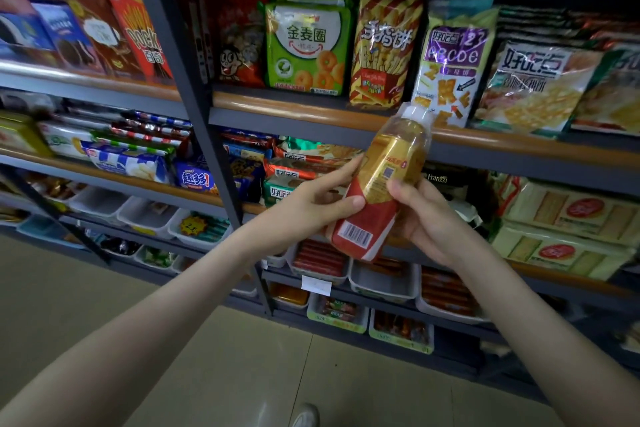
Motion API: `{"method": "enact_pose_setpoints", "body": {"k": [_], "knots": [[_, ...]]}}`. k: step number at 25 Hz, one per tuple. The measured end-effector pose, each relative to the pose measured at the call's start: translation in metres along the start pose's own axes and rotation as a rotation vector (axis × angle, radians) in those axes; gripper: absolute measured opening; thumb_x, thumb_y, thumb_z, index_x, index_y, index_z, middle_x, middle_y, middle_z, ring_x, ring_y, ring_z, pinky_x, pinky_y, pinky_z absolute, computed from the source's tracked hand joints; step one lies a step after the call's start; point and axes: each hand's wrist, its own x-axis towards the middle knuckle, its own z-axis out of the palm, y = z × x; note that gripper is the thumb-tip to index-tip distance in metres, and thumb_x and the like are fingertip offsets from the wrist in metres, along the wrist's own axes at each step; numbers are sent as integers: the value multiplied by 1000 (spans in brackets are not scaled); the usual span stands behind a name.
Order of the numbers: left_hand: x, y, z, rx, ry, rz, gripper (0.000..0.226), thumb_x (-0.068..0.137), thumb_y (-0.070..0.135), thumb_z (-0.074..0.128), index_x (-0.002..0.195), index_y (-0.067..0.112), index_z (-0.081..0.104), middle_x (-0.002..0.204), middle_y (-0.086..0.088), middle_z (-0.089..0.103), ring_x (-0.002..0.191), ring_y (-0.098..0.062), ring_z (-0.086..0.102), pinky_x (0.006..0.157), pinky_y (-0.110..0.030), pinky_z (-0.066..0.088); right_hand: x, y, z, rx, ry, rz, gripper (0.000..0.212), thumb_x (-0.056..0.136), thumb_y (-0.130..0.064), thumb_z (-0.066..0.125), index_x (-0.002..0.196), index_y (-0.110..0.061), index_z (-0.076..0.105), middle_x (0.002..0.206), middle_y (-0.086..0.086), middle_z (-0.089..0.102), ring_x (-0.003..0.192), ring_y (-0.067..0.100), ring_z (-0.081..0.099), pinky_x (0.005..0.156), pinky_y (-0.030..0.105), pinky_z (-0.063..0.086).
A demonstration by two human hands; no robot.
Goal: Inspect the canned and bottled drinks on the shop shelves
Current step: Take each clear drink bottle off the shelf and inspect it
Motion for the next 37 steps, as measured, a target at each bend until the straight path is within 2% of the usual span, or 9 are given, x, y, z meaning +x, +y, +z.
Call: {"method": "enact_pose_setpoints", "body": {"k": [3,7,9,14,17,22,27,34,37], "knots": [[7,29,0,28,69,100,60,92,17,57,142,41,35,121,2,66,102,-9,67,78,-25,56,-4,-37,-1,-144,-27,-64,53,78,-32,74,124,-24,50,109,-4,71,99,15,69,71,29,57],[20,88,-19,179,40,254,66,83,34,69,141,47,40,129,2,62,115,-16,63,91,-43,55,-3,-104,5,-326,9,-346,42,70,-20,78,108,-18,60,100,-3,74,95,16,70,72,24,56],[30,123,-37,312,81,386,61,82,43,72,137,41,47,128,11,62,116,-8,60,93,-35,54,-3,-142,15,-402,86,-569,46,62,-26,82,102,-19,59,94,-11,74,90,7,70,72,18,53],[63,222,-104,614,529,884,22,90,36,64,111,41,59,106,25,65,101,11,60,86,-9,46,8,-250,47,-649,385,-1169,54,56,-38,85,99,-23,56,86,-31,68,87,-14,62,75,2,44],[84,261,-138,798,699,1027,27,93,25,60,119,33,59,106,20,62,101,4,60,89,-19,49,39,-296,54,-819,614,-1315,60,63,-39,83,112,-16,56,102,-27,59,96,-20,55,83,1,40],[130,301,-174,1101,667,834,55,94,33,56,145,33,34,131,-4,48,110,-23,54,80,-28,38,91,-342,58,-1129,878,-965,74,73,-32,82,131,-20,38,111,-12,50,102,2,47,87,17,35],[173,326,-178,1329,504,684,88,90,33,64,153,35,2,160,-13,2,138,-42,27,103,-44,38,148,-375,42,-1143,985,-485,88,73,-38,81,138,-5,31,124,6,53,96,17,50,65,23,45],[214,326,-196,1776,422,571,116,82,52,69,147,34,-25,148,-5,-45,142,-27,-32,119,-55,-3,206,-406,5,-1264,1084,-216,116,76,-42,78,149,2,-1,149,20,34,124,33,51,87,35,49],[217,325,-195,1794,445,570,117,82,50,69,147,34,-27,147,-6,-47,141,-28,-33,119,-53,-5,204,-410,-6,-1640,1060,-157,136,70,-43,82,147,-17,-28,159,15,-16,147,35,4,115,44,23]]}}
